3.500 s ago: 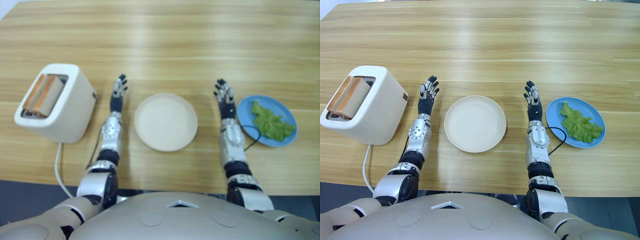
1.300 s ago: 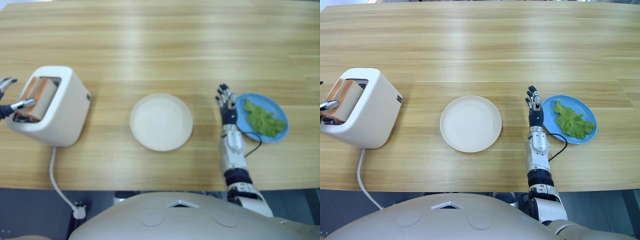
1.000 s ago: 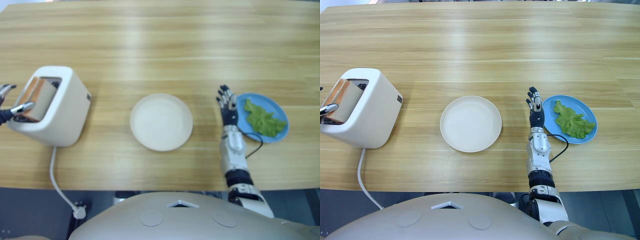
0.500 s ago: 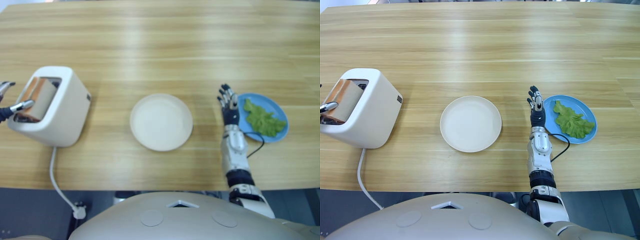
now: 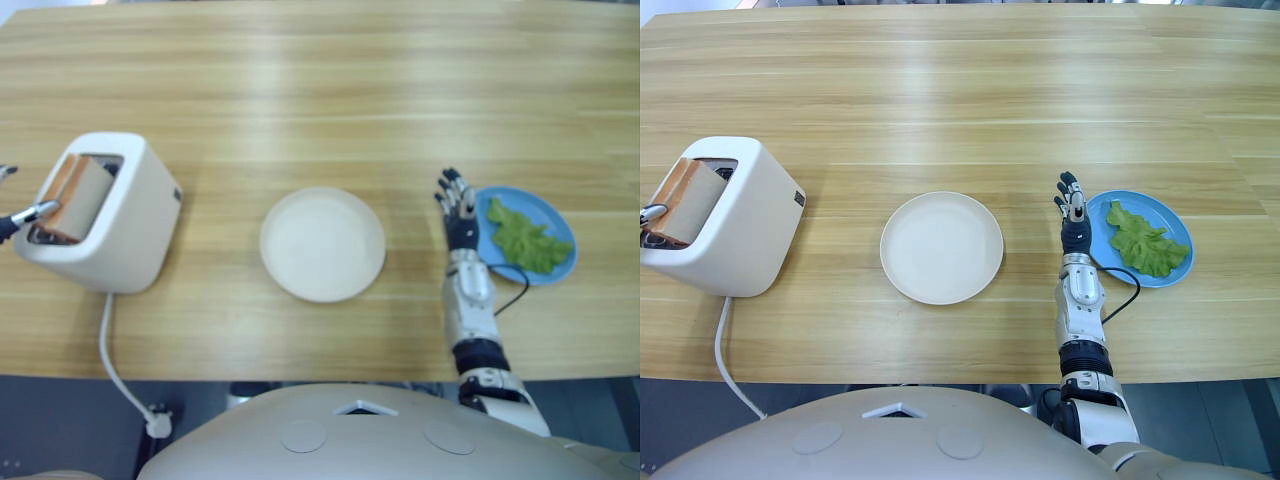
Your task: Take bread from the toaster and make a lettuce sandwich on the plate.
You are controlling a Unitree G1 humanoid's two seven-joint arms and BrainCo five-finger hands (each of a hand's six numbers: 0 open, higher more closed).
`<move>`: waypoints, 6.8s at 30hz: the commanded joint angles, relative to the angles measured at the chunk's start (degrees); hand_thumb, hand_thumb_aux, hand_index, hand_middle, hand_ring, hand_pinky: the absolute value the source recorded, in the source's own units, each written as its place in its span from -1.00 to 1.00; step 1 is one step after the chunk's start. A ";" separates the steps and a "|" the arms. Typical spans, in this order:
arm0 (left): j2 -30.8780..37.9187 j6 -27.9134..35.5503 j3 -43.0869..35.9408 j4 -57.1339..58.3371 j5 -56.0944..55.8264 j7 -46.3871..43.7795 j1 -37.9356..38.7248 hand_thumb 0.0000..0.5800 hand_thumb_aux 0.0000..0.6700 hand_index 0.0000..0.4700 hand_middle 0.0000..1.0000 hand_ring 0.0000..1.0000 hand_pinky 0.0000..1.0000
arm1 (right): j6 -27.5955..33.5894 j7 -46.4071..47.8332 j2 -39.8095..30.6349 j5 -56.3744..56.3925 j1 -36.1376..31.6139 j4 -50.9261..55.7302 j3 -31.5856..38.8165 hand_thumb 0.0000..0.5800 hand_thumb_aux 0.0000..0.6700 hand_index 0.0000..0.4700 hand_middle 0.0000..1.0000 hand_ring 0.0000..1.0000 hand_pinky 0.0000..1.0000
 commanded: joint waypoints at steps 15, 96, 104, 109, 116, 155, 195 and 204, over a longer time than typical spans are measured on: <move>2.51 0.78 -4.22 5.70 3.70 2.02 -0.12 -1.00 -1.00 -1.00 -1.00 -1.00 -1.00 | 1.07 -0.12 0.03 0.09 0.95 -0.97 -0.26 -1.00 -1.00 -1.00 -1.00 -1.00 -1.00; -14.03 -2.72 7.37 -39.40 -45.32 2.76 -18.06 1.00 1.00 0.96 1.00 1.00 1.00 | 1.87 -0.88 0.78 -1.01 0.74 0.35 0.62 -1.00 -1.00 -1.00 -1.00 -1.00 -1.00; -33.33 4.24 -30.51 -34.73 -41.71 -4.23 -19.84 1.00 1.00 0.96 1.00 1.00 1.00 | 2.09 -0.42 0.60 -1.21 0.30 0.84 0.64 -1.00 -1.00 -1.00 -1.00 -1.00 -1.00; -40.88 -1.53 -41.95 -17.67 -34.53 -8.06 -19.60 1.00 1.00 0.96 1.00 1.00 1.00 | 2.37 -0.14 0.38 -1.34 0.65 0.72 0.48 -1.00 -1.00 -1.00 -1.00 -1.00 -1.00; -44.91 -7.93 -44.42 3.15 -30.33 -10.70 -23.64 1.00 1.00 0.96 1.00 1.00 1.00 | 2.75 -0.29 0.57 -1.55 1.26 -0.10 0.59 -1.00 -1.00 -1.00 -1.00 -1.00 -1.00; -31.09 -2.38 -41.90 -17.68 13.11 20.47 -19.50 -1.00 -1.00 -1.00 -1.00 -1.00 -1.00 | 7.14 3.36 -2.50 -2.02 9.36 -36.66 3.75 -1.00 -1.00 -1.00 -1.00 -1.00 -1.00; -48.89 -12.42 -37.07 1.35 -17.85 8.65 -14.27 -1.00 -1.00 -1.00 -1.00 -1.00 -1.00 | 14.17 -31.18 -54.36 -60.24 8.98 11.34 18.98 0.94 0.65 0.61 -1.00 -1.00 -1.00; -48.70 -12.39 -36.97 1.31 -17.71 8.33 -13.94 -1.00 -1.00 -1.00 -1.00 -1.00 -1.00 | 14.42 -29.64 -53.76 -58.40 8.45 11.38 21.55 1.00 1.00 0.96 -1.00 -1.00 -1.00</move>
